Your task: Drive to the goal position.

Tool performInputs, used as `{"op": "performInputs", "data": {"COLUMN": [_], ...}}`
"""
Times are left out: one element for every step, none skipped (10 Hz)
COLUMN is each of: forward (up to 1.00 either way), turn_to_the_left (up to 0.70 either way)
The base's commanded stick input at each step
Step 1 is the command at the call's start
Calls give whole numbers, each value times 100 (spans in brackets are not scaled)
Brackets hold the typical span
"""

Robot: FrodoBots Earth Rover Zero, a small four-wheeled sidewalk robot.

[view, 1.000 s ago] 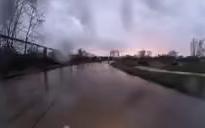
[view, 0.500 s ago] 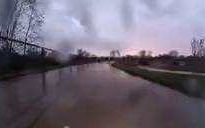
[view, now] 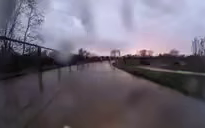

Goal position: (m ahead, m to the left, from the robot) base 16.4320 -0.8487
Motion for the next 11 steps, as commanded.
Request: {"op": "performInputs", "data": {"forward": [70,70,70,70,70,70,70,70,70,70,70], "turn_to_the_left": [0,0,0,0,0,0,0,0,0,0,0]}}
